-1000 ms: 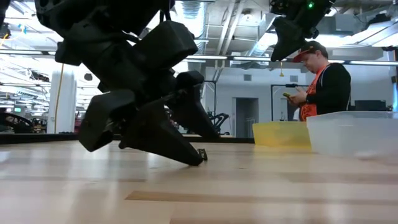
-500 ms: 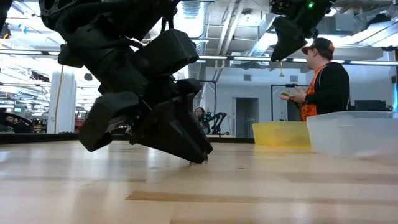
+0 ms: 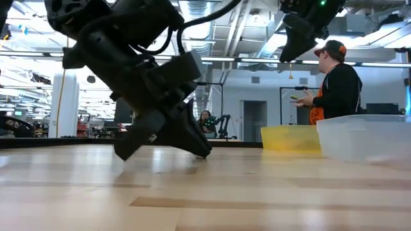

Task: Sort silverware by color (type)
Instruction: Put the black fork into the red bin, then return to Home Position

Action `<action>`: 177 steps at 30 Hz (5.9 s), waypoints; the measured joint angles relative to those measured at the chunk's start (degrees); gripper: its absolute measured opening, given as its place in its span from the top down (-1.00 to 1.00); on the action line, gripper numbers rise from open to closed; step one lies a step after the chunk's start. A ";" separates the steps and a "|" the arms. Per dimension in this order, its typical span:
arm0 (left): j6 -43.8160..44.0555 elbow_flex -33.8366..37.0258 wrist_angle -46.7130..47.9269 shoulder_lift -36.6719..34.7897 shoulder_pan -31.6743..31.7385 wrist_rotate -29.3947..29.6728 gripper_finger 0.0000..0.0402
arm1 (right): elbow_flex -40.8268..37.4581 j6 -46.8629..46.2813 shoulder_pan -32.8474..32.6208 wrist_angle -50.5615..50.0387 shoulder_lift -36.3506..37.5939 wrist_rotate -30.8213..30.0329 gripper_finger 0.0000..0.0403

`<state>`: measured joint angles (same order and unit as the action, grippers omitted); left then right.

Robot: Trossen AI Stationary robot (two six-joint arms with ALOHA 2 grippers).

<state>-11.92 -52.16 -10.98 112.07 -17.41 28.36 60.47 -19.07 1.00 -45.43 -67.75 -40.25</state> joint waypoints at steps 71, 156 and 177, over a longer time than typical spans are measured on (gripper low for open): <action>1.84 -0.04 -2.37 -36.76 3.34 -17.49 1.00 | -7.41 35.78 -17.02 80.97 -23.40 19.56 0.07; 12.44 -1.09 15.01 -41.37 -0.50 -7.02 -0.23 | -7.86 -63.62 -54.87 17.44 -21.33 33.07 0.89; 15.34 -1.84 13.79 -41.54 -0.71 -6.99 -0.23 | -9.75 -57.60 -51.89 19.40 -17.58 33.02 0.22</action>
<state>3.42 -54.01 2.81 70.52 -18.11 21.37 50.72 -76.67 -50.89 -26.03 -85.32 -7.23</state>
